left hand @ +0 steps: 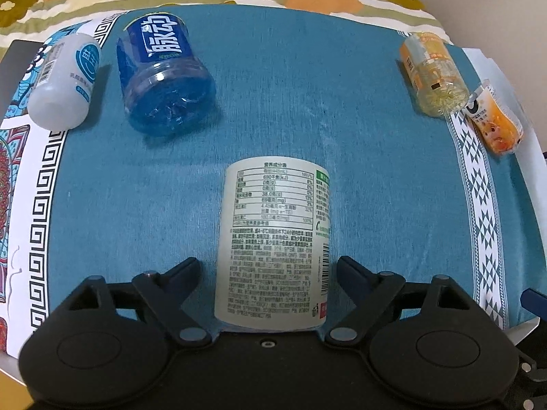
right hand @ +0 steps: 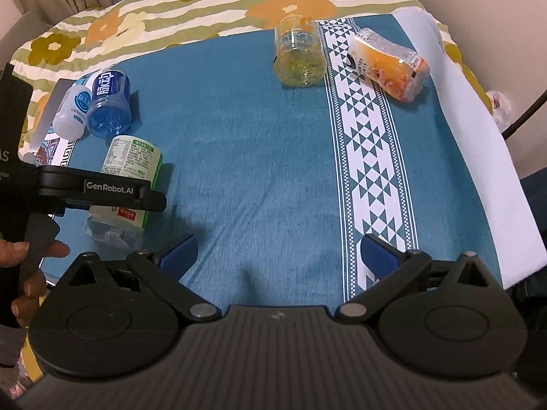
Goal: Flip cup upright
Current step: 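Lift the cup with the left tool and carry it toward the right tool, then grasp the cup body with the right tool while the left tool releases it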
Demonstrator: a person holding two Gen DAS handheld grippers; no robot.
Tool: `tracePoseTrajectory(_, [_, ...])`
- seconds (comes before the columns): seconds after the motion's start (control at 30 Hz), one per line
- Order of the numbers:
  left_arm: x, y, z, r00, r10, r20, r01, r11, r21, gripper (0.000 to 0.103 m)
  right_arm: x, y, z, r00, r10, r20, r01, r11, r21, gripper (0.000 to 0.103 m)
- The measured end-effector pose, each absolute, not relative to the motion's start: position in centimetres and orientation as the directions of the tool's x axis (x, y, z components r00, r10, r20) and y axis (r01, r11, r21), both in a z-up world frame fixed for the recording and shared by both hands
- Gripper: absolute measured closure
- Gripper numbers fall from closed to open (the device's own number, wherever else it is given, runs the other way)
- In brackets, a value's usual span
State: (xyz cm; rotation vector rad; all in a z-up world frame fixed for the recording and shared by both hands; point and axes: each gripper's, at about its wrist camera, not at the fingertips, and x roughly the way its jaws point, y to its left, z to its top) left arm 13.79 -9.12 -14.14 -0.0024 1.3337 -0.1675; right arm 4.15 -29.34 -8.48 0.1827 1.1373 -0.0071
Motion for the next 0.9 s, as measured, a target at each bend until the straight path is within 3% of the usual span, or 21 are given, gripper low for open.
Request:
tracePoseTrajectory(0.4, [10.5, -7.0, -9.0, 0.286, -0.192, -0.939, 0.127, 0.979, -0.161, 0.008, 4.6, -29.6, -6.1, 0.447, 0.068, -0.892, 0.111, 0.985, 0.131, 0.0])
tracePoseTrajectory(0.5, [8.7, -6.0, -7.1, 0.324, -0.21, -0.922, 0.124, 0.976, -0.178, 0.0, 5.3, -29.5, -4.5, 0.463, 0.072, -0.883, 0.094, 0.987, 0.13, 0.0])
tracePoseTrajectory(0.9, [5.3, 0.6, -5.0, 0.453, -0.086, -0.887, 0.064, 0.996, -0.064, 0.0, 13.1, -23.0, -3.0, 0.345, 0.297, -0.89, -0.069, 0.954, 0.292, 0.0])
